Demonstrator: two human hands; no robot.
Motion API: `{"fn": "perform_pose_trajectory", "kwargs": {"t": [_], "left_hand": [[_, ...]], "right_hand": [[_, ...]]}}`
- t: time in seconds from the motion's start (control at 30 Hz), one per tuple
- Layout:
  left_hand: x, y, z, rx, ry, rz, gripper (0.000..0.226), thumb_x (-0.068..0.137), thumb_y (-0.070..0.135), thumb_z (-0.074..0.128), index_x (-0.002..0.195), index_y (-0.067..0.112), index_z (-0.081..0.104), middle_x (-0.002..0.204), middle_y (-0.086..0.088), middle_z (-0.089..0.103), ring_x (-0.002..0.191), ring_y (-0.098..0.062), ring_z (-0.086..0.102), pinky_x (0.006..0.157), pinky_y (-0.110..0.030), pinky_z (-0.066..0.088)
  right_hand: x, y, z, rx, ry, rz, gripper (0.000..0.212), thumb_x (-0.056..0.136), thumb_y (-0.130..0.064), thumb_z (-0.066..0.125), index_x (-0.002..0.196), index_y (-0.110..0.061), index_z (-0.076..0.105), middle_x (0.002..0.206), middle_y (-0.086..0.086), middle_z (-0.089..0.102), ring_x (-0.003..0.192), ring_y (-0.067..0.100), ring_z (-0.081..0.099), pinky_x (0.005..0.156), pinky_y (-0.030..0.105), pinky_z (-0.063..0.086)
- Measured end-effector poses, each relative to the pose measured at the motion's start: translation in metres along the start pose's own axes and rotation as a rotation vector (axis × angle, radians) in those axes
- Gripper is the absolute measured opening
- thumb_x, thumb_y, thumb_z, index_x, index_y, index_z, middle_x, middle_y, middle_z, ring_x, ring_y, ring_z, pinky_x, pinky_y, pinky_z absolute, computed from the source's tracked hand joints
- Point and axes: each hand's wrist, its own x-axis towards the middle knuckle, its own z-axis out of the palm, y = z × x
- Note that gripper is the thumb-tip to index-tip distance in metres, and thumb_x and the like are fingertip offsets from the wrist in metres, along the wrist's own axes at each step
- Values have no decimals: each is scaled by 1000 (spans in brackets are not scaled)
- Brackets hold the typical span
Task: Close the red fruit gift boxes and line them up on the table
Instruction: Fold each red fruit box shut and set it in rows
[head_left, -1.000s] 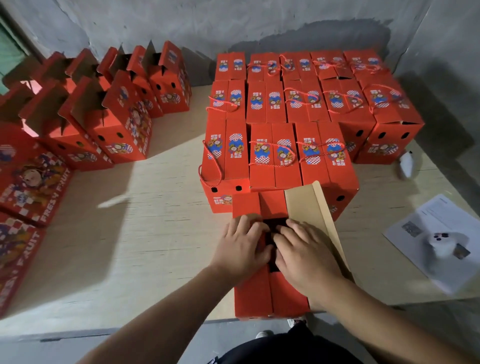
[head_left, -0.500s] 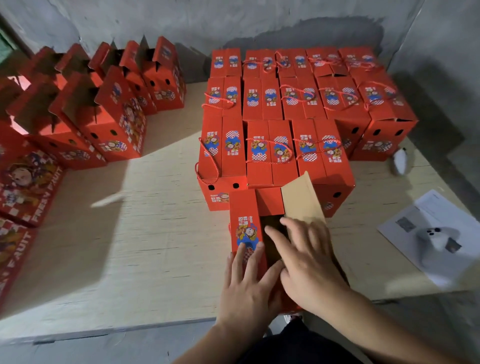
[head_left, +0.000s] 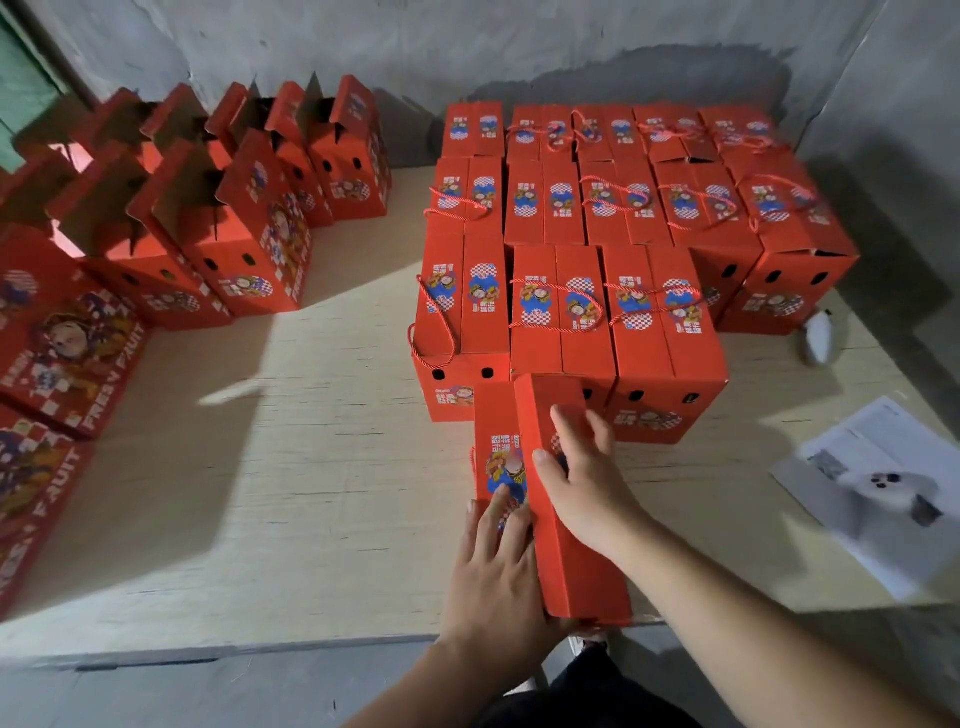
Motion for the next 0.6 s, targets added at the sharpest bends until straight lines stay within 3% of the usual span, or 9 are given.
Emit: {"fn": "perform_pose_trajectory", "kwargs": {"t": [0.07, 0.2, 0.3, 0.4, 0.47, 0.6], "left_hand": [[-1, -1, 2, 15, 25, 2, 98, 81, 88, 43, 154, 22, 43, 140, -3, 57, 143, -39, 45, 120, -58, 28], [0, -2, 1, -75, -9, -35, 96, 80, 87, 46, 155, 26, 42, 146, 1, 53, 149, -37, 36, 121, -61, 29], [-3, -9, 0, -253, -16, -32, 75, 94, 61, 45, 160, 29, 32, 158, 6, 40, 156, -30, 18, 123, -61, 21], [-3, -14, -3, -462, 25, -45, 63, 103, 34, 39, 163, 27, 23, 165, 13, 27, 157, -17, 9, 125, -48, 17], [-3, -13, -4, -484, 54, -67, 59, 107, 35, 33, 164, 30, 17, 165, 17, 24, 156, -13, 10, 126, -45, 16], [-4, -9, -6, -452, 23, -84, 60, 107, 52, 16, 164, 35, 13, 164, 22, 21, 156, -15, 9, 124, -49, 17]], "right_hand": [[-1, 4, 6, -98, -4, 33, 63, 103, -53, 43, 159, -45, 16, 170, -4, -8, 145, 28, 39, 105, 44, 49], [15, -8, 6, -65, 31, 76, 77, 97, -55, 55, 159, -43, 12, 167, 5, 1, 147, 34, 35, 111, 45, 44], [19, -9, 1, -89, -4, 75, 77, 100, -45, 53, 158, -50, 2, 164, 5, 1, 136, 36, 47, 106, 45, 48], [18, -7, -1, -158, 19, 32, 74, 102, -34, 45, 156, -55, -1, 164, -3, -3, 116, 34, 61, 94, 45, 55], [18, -9, 5, -246, 30, 37, 74, 102, -31, 44, 155, -55, -2, 165, -3, -4, 106, 33, 63, 82, 40, 56], [18, -13, 16, -416, 66, 50, 76, 102, -34, 43, 154, -54, -8, 166, 1, -2, 113, 35, 58, 70, 35, 48]]}}
